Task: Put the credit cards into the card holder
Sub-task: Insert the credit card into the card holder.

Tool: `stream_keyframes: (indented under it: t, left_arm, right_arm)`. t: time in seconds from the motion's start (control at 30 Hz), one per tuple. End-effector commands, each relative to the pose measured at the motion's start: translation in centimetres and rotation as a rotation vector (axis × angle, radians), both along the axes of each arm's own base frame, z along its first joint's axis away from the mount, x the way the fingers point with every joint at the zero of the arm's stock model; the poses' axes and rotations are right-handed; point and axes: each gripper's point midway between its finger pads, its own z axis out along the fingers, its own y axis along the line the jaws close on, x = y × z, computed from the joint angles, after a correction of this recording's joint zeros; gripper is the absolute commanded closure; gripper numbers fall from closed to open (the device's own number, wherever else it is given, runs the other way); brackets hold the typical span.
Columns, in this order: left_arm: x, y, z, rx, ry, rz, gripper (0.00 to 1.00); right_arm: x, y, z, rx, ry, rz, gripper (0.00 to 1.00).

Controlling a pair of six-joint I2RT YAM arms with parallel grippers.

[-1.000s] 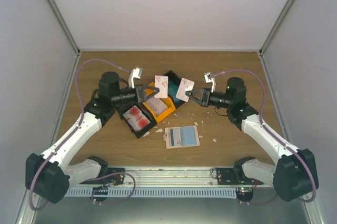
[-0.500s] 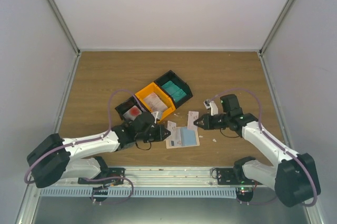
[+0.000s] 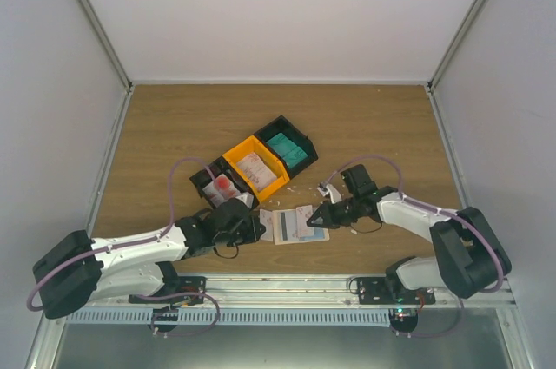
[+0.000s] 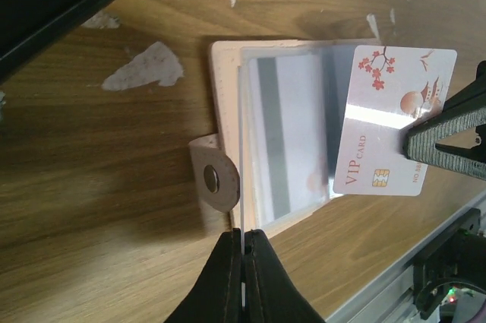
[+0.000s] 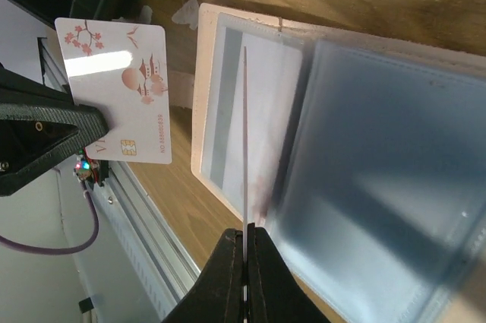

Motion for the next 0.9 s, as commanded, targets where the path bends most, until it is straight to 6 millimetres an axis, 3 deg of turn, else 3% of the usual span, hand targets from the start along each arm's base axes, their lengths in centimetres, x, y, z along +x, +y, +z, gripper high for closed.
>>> stream_keyframes:
  t: [0.0,0.27,0.53,0.87]
  left_arm:
    - [-0.1,0.3,-0.2,0.001,-0.025,-0.001,1.00]
    - [-0.7,1.3,-1.5,0.045,-0.008,-0.009,1.00]
    - [-0.9,1.0,-2.6,0.069,0.002,-0.040,1.00]
    - [-0.9,0.8,-2.2,0.085,-0.007,-0.069,1.00]
  right_arm:
    - [0.2,1.0,-0.9,0.005,0.005,0.002,0.99]
    - [0.4,0.7,-2.4,-0.061,0.029,-0.018,0.99]
    - [-0.6,-0.1,-3.9,-0.115,0.081,-0.021,0.99]
    - [-0.4,1.0,-3.1,-0.045,0.110,0.014,0.99]
